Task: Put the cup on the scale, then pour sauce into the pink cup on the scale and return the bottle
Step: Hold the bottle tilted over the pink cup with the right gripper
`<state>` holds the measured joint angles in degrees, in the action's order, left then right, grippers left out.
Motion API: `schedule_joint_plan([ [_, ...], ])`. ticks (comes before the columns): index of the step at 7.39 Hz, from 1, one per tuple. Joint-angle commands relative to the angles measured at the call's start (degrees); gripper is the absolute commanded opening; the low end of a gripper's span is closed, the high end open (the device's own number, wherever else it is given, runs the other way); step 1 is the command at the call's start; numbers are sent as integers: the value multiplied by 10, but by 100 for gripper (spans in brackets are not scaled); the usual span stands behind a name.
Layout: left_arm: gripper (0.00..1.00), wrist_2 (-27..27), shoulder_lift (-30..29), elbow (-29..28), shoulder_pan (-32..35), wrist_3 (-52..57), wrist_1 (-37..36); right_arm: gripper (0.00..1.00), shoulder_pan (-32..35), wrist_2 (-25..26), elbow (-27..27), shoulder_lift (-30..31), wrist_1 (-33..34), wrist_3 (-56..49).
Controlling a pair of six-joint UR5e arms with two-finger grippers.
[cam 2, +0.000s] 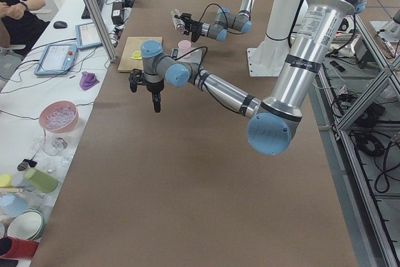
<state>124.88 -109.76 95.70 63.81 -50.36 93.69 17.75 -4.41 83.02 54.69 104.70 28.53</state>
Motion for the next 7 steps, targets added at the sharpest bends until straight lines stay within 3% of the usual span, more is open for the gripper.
schedule_joint_plan([
  [1, 99, 0, 1, -1, 0, 0, 0, 0, 0, 2, 3, 1, -4, 0],
  [7, 98, 0, 1, -2, 0, 0, 0, 0, 1, 32, 6, 7, -3, -1],
])
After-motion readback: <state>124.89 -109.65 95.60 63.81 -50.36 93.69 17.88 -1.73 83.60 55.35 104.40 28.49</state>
